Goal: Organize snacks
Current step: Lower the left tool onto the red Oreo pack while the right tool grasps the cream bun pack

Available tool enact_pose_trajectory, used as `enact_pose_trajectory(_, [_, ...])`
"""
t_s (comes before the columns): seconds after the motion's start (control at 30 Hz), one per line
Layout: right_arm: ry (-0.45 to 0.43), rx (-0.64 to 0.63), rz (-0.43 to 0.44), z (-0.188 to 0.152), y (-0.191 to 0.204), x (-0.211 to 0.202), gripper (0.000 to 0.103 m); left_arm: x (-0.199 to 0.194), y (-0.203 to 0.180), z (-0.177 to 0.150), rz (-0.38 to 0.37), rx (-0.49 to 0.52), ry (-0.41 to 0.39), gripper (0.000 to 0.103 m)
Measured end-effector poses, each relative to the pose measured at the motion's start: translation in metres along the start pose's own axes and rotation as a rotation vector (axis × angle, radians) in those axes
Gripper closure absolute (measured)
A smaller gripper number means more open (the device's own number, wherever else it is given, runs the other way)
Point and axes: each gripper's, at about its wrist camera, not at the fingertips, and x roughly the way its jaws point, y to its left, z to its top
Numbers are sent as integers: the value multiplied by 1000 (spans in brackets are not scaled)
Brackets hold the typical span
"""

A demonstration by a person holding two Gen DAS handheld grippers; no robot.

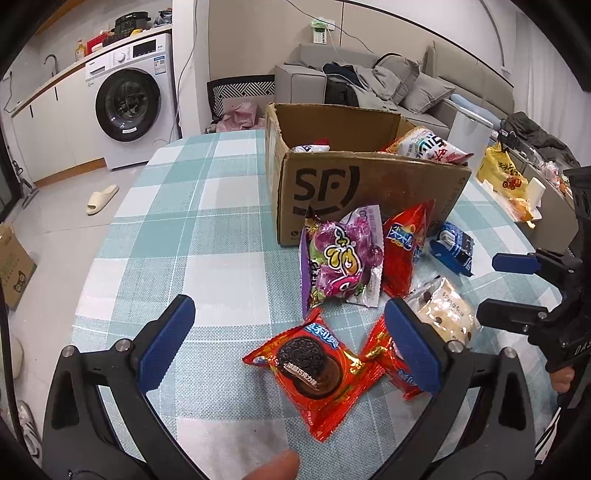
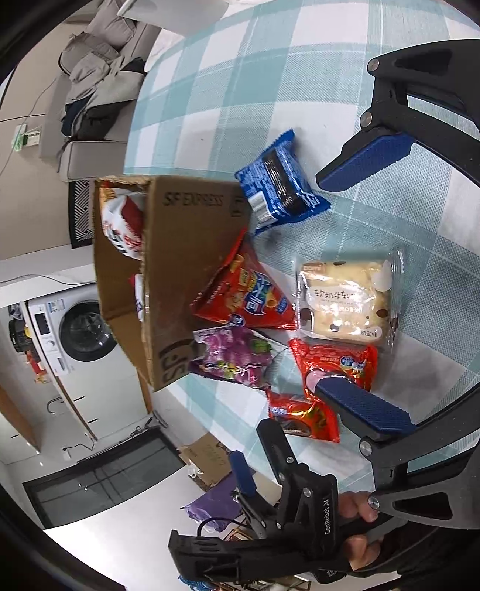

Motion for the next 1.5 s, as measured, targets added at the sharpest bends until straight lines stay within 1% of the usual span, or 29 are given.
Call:
enact_pose_trajectory(0.2, [16, -12, -2, -2, 3, 8, 0, 7, 3, -2, 2, -5, 28, 1])
enact_pose_trajectory(0.33, [42, -23, -40, -4, 3, 17, 0, 16, 4, -4, 13, -5, 57, 1])
enact_pose_trajectory(0.57, [58, -54, -83, -6, 5, 24, 0, 29, 5, -8, 36, 11, 91, 1])
enact_pose_trajectory(0.9, [77, -79, -94, -10, 13, 30, 0, 44, 9, -12, 47, 11, 135, 1])
enact_pose_trajectory(1.2, [91, -95, -87, -13, 20, 36, 0, 54, 10, -15, 38, 7, 162, 1])
enact_pose_trajectory(1.37, [99, -108, -101, -14, 19, 40, 0, 55, 13, -15, 36, 20, 190, 1])
enact_pose_trajectory(1.5, [114, -117, -144, -14, 16, 43, 1, 55, 16, -15, 59, 32, 207, 1])
